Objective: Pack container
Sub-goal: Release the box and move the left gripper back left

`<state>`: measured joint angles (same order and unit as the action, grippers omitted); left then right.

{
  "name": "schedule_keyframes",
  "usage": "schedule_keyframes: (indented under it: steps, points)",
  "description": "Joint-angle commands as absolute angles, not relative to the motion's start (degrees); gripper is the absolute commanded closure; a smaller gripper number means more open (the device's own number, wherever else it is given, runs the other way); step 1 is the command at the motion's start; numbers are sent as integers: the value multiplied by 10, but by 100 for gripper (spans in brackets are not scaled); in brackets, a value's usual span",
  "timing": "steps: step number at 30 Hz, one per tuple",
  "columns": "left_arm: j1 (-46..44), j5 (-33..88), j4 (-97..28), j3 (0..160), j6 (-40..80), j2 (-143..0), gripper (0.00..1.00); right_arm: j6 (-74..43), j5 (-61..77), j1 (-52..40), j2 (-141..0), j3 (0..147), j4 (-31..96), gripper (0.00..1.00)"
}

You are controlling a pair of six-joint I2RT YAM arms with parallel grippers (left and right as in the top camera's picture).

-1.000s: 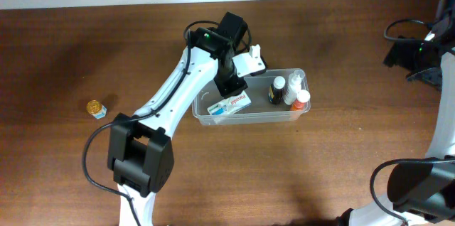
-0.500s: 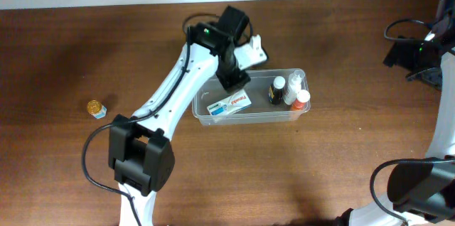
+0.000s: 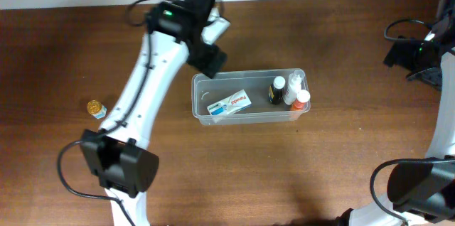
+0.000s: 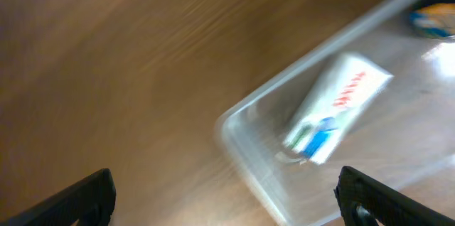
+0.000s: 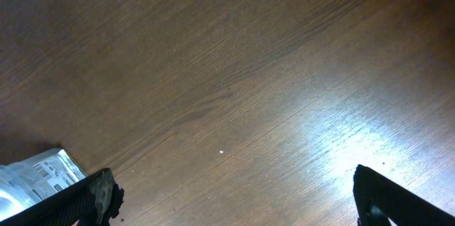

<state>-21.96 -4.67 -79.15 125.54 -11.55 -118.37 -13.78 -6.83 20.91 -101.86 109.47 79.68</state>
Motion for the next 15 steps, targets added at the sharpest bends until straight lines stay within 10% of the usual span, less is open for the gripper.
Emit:
schedule_keyframes:
  steps: [1, 15]
  points:
    - [-160, -80, -814, 1265, -6, -1165, 1, -145, -74, 210, -1018, 1091, 797, 2]
    - [68, -10, -882, 1256, 92, -1166, 1, -145, -74, 210, -1018, 1091, 797, 2]
